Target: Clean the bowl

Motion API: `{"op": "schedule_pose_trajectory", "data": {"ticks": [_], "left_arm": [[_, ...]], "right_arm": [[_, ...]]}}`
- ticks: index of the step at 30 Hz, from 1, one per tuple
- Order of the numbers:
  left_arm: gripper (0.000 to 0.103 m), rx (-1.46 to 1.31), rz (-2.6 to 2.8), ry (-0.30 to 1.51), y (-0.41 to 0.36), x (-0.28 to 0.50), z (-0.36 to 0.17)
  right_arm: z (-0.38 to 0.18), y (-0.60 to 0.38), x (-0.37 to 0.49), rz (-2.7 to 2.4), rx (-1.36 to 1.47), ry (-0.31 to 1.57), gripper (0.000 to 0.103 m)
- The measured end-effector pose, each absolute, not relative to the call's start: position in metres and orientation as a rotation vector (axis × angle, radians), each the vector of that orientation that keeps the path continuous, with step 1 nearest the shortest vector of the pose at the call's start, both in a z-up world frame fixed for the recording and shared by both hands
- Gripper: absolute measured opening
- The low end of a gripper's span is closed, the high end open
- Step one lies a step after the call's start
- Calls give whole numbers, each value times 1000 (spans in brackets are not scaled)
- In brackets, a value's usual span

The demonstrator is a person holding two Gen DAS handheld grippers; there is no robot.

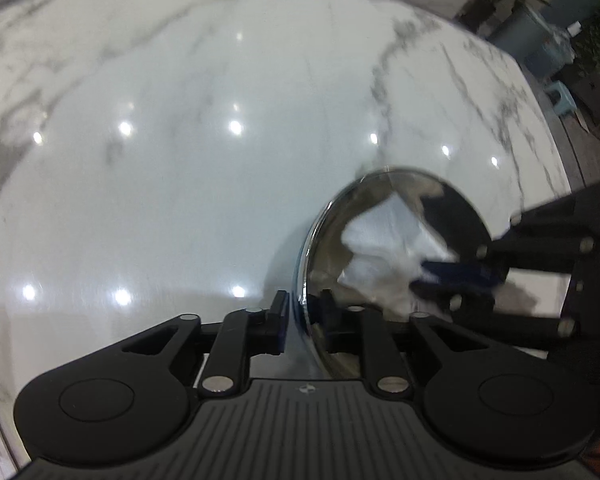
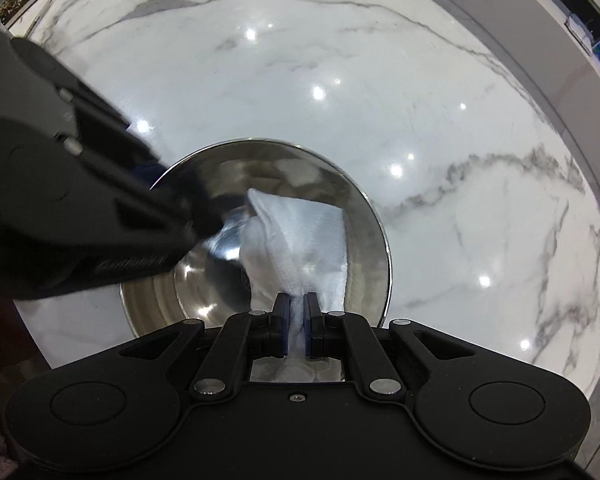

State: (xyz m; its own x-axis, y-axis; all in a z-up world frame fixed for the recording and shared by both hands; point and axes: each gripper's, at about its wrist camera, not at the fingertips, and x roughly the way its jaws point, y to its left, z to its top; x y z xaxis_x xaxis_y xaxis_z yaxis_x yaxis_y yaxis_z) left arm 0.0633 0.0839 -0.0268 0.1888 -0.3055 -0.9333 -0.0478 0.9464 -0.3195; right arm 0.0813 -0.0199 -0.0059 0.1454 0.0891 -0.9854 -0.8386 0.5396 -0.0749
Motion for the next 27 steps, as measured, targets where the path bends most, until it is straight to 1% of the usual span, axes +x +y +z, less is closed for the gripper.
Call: {"op": "schedule_pose_trajectory", "data": {"ticks": [5, 10, 17, 24, 26, 27], "left_arm": [[26, -271, -238, 1398, 75, 59, -26], [16, -278, -218, 1361, 80, 60, -21], [12, -275, -183, 1325, 80, 64, -19], [12, -232, -180, 1308, 78, 63, -17], [12, -227, -182, 1304, 77, 62, -16], [12, -228, -182, 1304, 77, 62, -17]], "right_arm": [[-6, -22, 82, 764, -734, 1253, 5], [-5, -26, 82, 762, -706, 1271, 5], [-5, -29, 79, 895, -502, 1361, 5], [-8, -20, 69, 870, -650, 1316, 5], [-8, -18, 63, 797, -785, 1227, 5], [-8, -18, 62, 787, -801, 1214, 5]]}}
